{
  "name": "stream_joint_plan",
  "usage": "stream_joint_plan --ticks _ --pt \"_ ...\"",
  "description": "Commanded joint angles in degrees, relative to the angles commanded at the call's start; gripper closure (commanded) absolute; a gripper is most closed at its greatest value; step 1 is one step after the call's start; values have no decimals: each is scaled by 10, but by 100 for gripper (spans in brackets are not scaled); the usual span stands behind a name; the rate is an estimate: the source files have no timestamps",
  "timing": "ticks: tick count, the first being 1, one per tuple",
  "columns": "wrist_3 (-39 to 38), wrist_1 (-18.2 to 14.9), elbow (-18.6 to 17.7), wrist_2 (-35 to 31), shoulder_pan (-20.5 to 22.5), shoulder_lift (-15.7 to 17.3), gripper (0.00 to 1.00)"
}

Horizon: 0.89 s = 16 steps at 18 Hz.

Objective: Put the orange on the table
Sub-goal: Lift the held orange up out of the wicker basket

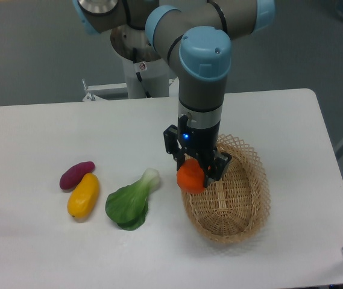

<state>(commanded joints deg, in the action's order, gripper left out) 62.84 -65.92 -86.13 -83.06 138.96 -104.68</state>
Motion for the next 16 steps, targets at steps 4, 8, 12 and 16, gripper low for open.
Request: stream_joint_plan --ticks 4,8,12,16 --pt "-17 1 9 -1 -2 -9 37" --pt "-25 3 11 -1 -8 -13 37" --pt "-74 40 14 -1 -25 -31 37" --pt "-192 119 10 -1 -62 -67 39"
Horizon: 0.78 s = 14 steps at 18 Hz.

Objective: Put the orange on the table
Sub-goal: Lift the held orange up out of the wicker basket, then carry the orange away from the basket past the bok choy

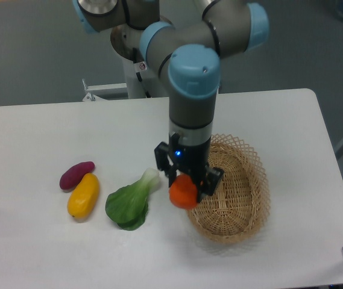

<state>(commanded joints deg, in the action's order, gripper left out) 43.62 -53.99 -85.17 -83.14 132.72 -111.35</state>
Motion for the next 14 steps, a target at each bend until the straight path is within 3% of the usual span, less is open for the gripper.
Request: stream_joint_plan --ticks 1,7,14 --pt "-23 26 -2 -1 -11 -12 39" --pt "-113 78 9 -20 -55 -72 39" --pt "-122 80 15 -41 -116 -129 39"
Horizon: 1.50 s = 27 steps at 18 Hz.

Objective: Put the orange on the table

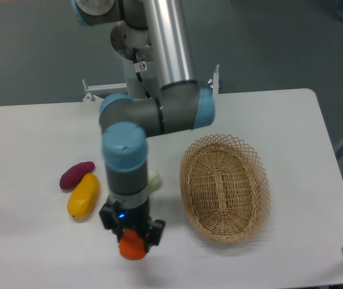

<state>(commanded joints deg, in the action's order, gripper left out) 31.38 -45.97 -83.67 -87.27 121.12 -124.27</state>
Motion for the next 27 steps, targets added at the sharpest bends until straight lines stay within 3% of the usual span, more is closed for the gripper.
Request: stream_joint_plan --ticks 10,21,27 --pt "-4 1 15 -69 -51 -51 39" --pt "-17 1 13 -68 -57 -52 35" --pt "-14 1 12 -69 -58 -50 23"
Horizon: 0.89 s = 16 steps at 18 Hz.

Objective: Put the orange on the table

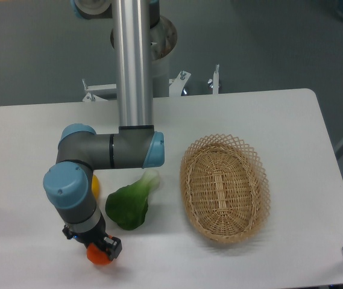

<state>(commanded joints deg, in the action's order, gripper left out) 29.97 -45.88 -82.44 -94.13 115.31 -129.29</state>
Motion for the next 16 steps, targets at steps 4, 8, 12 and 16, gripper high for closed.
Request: stream_joint_plan --ticks 4,8,12,16 --pt "-2 0 -2 -1 1 3 5" --pt "-3 -1 0 -1 1 9 0" --pt "-1 -2 3 -1 13 29 0" --pt "4 -2 4 -1 26 44 0"
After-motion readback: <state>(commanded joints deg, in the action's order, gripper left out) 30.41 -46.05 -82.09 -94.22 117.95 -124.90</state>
